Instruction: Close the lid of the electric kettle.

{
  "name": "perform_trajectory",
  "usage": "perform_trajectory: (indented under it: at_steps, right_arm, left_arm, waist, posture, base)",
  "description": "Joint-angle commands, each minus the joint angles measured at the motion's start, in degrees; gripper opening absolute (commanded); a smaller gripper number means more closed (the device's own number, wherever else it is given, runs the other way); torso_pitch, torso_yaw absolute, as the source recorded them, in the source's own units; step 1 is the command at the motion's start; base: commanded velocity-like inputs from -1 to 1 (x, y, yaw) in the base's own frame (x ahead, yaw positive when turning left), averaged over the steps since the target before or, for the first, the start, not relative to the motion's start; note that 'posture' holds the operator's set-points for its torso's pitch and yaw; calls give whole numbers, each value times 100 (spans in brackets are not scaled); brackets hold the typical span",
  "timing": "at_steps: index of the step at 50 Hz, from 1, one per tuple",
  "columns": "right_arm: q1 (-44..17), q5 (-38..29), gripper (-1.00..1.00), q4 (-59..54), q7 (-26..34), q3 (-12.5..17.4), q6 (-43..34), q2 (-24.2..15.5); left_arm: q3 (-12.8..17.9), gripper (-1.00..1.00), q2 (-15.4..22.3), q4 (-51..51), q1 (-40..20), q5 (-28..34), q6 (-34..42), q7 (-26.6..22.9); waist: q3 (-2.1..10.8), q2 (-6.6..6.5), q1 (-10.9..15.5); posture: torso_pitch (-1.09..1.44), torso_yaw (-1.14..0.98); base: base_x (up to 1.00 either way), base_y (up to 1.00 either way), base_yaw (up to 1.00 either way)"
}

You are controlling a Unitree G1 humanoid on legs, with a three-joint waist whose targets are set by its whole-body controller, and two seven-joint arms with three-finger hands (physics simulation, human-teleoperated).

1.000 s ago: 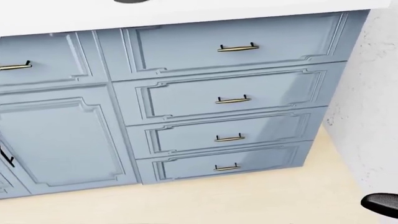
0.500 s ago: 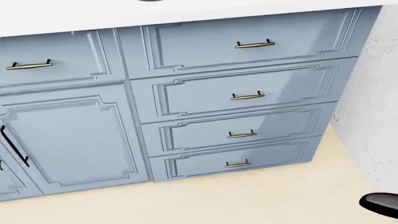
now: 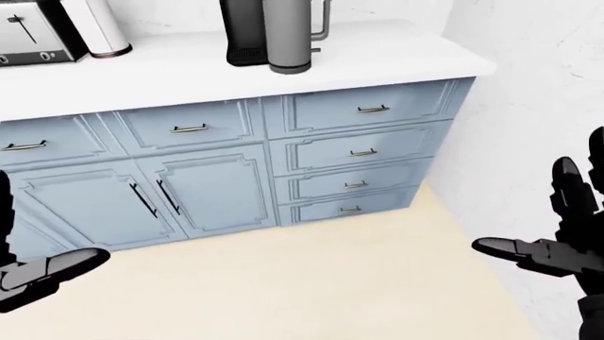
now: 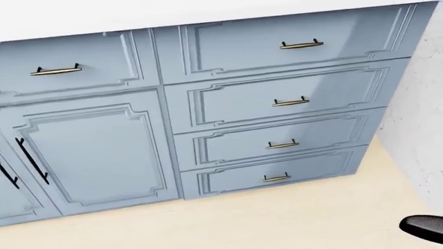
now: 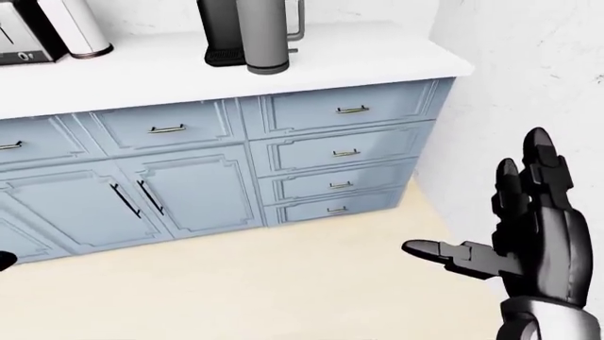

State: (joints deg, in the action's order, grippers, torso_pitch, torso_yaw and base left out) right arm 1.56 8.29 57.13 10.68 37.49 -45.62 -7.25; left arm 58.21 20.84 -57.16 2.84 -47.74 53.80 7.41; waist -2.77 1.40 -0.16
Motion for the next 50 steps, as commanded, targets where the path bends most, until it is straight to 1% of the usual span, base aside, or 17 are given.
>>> perform_trajectory:
  at_steps: [1,2,3,5,8,12,14,15,17,24,27,28,33,38,39,43,50]
  right_arm:
    - [-43,-14,100,88,-12,31,163,-50]
    - [-53,-5,100,140,-19,40,102,-60]
    - [-52,-4,100,130,-16,48,112,-57]
    - [-43,-28,100,66,-13,26,188,-47]
    - [-48,-29,100,78,-17,25,170,-50]
    - [-54,-24,100,80,-24,33,155,-60]
    - [-59,-19,100,94,-29,37,134,-60]
    - [-62,-16,100,118,-33,41,107,-64]
    - [-51,-39,100,49,-27,22,187,-55]
    - [-39,-59,100,17,-26,-2,237,-48]
    - [-36,-57,100,41,-27,1,218,-45]
    - [-33,-57,100,44,-25,1,218,-43]
    - [-25,-46,100,24,-10,16,262,-32]
    - [-37,50,100,24,-38,41,250,-10]
    - [-45,56,100,35,-63,41,224,-17]
    - [-106,195,100,31,-136,101,193,-39]
    - [-155,449,100,178,-261,26,56,-107]
  left_arm:
    - [73,100,85,-131,-53,-77,-107,1]
    - [85,100,90,-138,-50,-98,-97,11]
    - [87,100,93,-139,-51,-106,-96,17]
    - [97,100,108,-162,-59,-154,-64,55]
    - [87,100,118,-150,-54,-147,-76,63]
    - [-2,100,96,-123,-49,-47,-126,34]
    - [-9,100,93,-109,-60,-24,-135,14]
    - [-36,100,73,-93,-49,32,-162,-16]
    - [-52,100,56,-89,-61,65,-169,-38]
    - [-155,100,-29,-27,-69,293,-265,-192]
    - [-139,100,-51,-40,-77,309,-246,-219]
    - [-150,100,-66,-35,-69,335,-261,-239]
    - [-70,100,-66,-97,-89,257,-176,-221]
    - [-45,100,-54,-119,-77,201,-144,-186]
    - [-67,100,-62,-108,-68,230,-166,-196]
    - [-71,100,-43,-121,-78,205,-144,-162]
    - [-43,100,-4,-143,-87,118,-101,-95]
  waist:
    - [56,44,-10]
    - [117,217,-16]
    - [58,-14,-77]
    - [81,85,-27]
    - [102,5,-9]
    - [26,-290,-26]
    - [120,-652,-35]
    - [178,-686,-57]
    - [12,-586,-9]
    - [38,-172,-10]
    - [104,174,-14]
    - [53,22,-60]
    - [109,38,-6]
    - [31,-512,-168]
    - [-52,-313,-111]
    - [11,-148,-62]
    - [44,-143,10]
  posture:
    - [0,0]
    - [0,0]
    - [0,0]
    - [0,0]
    - [0,0]
    - [0,0]
    - [0,0]
    - [0,0]
    - [0,0]
    - [0,0]
    - [0,0]
    - [0,0]
    - [0,0]
    - [0,0]
    - [0,0]
    - [0,0]
    - [0,0]
  base:
    - [0,20,0]
    - [0,20,0]
    - [0,20,0]
    - [0,20,0]
    - [0,20,0]
    - [0,20,0]
    - [0,20,0]
    - [0,20,0]
    - [0,20,0]
    - [0,20,0]
    - [0,20,0]
    - [0,20,0]
    - [0,17,0]
    - [0,0,0]
    - [0,0,0]
    - [0,0,0]
    - [0,0,0]
